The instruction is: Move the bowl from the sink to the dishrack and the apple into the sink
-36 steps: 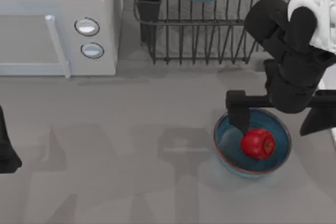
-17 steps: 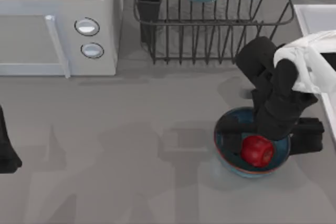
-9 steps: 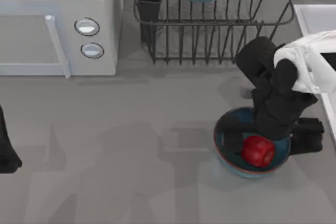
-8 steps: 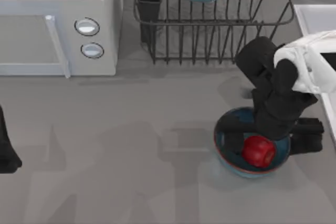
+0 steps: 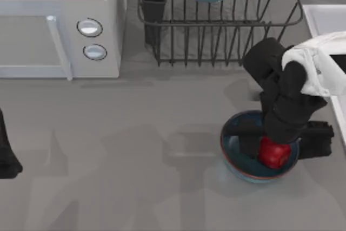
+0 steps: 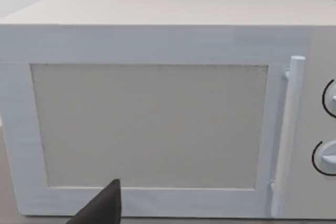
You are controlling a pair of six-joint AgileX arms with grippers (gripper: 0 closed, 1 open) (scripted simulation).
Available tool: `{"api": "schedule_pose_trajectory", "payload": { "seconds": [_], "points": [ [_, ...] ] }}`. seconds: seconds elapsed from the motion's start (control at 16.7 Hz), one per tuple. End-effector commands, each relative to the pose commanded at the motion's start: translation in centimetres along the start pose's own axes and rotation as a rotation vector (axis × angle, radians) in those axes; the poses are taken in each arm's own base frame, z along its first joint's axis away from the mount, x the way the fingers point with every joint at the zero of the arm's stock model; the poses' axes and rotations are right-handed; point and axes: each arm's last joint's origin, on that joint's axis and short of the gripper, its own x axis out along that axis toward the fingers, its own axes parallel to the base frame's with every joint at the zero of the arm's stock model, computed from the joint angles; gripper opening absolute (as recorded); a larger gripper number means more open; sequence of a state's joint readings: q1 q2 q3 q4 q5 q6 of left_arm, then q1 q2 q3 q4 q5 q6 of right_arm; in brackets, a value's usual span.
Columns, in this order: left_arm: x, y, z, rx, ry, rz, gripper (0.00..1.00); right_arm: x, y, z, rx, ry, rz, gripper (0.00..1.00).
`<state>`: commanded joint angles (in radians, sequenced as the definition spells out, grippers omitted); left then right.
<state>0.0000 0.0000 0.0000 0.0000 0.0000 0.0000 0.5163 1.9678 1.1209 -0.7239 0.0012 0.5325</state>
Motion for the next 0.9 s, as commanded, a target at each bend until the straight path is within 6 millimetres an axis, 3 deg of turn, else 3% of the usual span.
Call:
{"api": "schedule_pose_trajectory", "payload": {
  "seconds": [0.12, 0.18, 0.42, 0.78, 0.9],
  "points": [
    [0.0, 0.0, 0.0, 0.0, 0.0, 0.0, 1.0, 0.0, 0.0, 0.0, 0.0, 0.0, 0.0, 0.0],
    [0.0, 0.0, 0.0, 0.0, 0.0, 0.0, 1.0, -2.2, 0.0, 0.2, 0.012, -0.039, 0.043, 0.0],
    [0.0, 0.0, 0.0, 0.0, 0.0, 0.0, 1.0, -4.1, 0.3, 0.5, 0.009, -0.041, 0.046, 0.0],
    [0.0, 0.0, 0.0, 0.0, 0.0, 0.0, 1.0, -10.8, 0.1, 0.3, 0.011, -0.028, 0.037, 0.0],
    [0.0, 0.0, 0.0, 0.0, 0.0, 0.0, 1.0, -12.1, 0.0, 0.2, 0.012, -0.038, 0.043, 0.0]
  ]
}}
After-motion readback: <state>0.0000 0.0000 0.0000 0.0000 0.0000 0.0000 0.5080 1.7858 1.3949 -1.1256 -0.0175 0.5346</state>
